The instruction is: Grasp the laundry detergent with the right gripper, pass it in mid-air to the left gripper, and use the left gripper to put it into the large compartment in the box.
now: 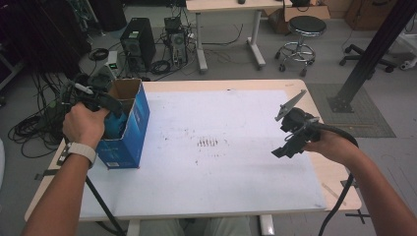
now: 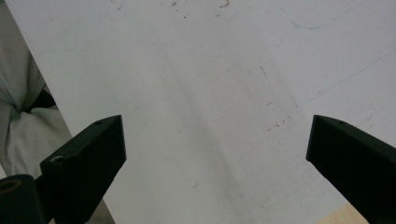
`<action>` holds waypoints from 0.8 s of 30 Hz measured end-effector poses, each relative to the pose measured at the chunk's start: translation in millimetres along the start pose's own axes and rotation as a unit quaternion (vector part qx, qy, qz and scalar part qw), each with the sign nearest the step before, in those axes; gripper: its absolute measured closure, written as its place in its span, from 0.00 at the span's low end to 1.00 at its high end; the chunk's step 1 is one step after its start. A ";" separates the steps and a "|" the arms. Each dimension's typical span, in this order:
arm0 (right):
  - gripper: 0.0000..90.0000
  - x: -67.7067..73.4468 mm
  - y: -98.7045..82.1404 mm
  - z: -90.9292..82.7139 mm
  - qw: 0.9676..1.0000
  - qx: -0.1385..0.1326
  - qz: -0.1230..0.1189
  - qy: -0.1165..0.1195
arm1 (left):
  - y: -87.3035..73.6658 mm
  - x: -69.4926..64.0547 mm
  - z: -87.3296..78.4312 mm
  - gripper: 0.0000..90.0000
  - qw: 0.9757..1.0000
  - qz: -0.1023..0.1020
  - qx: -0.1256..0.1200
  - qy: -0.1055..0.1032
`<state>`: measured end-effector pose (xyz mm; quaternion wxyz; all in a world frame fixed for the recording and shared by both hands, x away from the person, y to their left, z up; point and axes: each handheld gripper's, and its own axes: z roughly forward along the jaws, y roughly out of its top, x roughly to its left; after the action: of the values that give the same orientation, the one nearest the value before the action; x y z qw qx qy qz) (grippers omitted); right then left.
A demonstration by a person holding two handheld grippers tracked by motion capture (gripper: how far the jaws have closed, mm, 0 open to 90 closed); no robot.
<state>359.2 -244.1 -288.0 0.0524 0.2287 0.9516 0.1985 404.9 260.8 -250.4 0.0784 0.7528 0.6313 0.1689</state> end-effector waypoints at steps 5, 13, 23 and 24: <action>0.05 -1.0 -2.5 0.3 1.000 0.000 0.002 0.000 | -2.8 -1.2 10.6 0.43 1.000 -0.001 0.007 -0.002; 0.05 -1.7 -4.4 2.5 1.000 0.002 0.007 0.001 | -4.5 -2.6 20.8 0.43 1.000 0.005 0.018 -0.005; 0.05 -1.0 -2.8 4.6 1.000 0.004 0.007 0.002 | -5.2 -0.1 23.3 0.43 1.000 0.006 0.017 -0.012; 0.05 -0.8 -2.6 5.0 1.000 0.004 0.006 0.003 | -5.1 0.6 23.2 0.42 1.000 0.008 0.019 -0.016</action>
<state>359.7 -244.9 -293.6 0.0479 0.2339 0.9511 0.1961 408.5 264.6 -273.6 0.0730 0.7616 0.6272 0.1456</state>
